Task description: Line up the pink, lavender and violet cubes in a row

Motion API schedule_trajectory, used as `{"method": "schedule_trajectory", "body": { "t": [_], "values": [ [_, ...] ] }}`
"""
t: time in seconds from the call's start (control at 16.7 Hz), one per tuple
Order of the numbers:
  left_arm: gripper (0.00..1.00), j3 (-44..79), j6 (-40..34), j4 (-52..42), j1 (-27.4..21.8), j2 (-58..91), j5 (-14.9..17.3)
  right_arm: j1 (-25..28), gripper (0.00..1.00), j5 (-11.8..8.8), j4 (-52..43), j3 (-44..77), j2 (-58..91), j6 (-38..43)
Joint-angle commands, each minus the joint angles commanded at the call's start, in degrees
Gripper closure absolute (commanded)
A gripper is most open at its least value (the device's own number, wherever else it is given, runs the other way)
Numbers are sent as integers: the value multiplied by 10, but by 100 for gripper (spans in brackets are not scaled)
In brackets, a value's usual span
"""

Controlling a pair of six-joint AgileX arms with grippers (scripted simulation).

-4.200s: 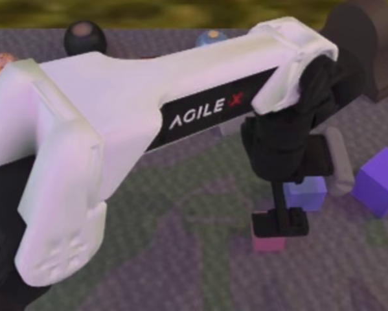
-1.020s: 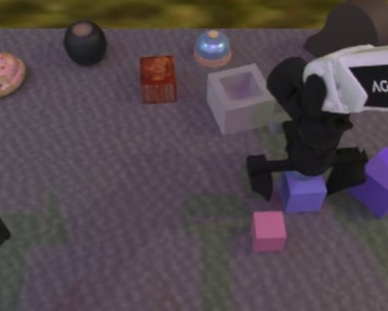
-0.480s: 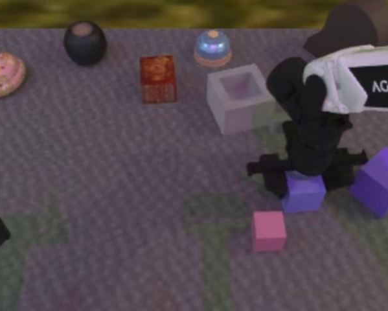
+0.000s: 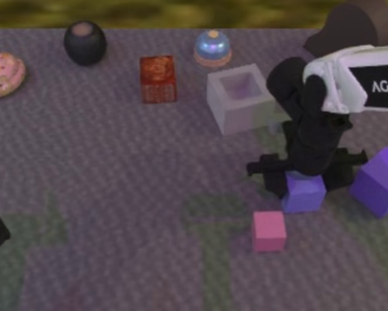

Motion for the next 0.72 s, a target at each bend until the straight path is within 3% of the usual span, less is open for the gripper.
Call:
{"method": "schedule_trajectory", "body": {
  "t": [0.36,0.72],
  "values": [
    [0,0,0,0,0,0,0,0,100,4,-15,11,-15,-2],
    [0,0,0,0,0,0,0,3,100,4,-127,75,-58,-2]
  ]
}}
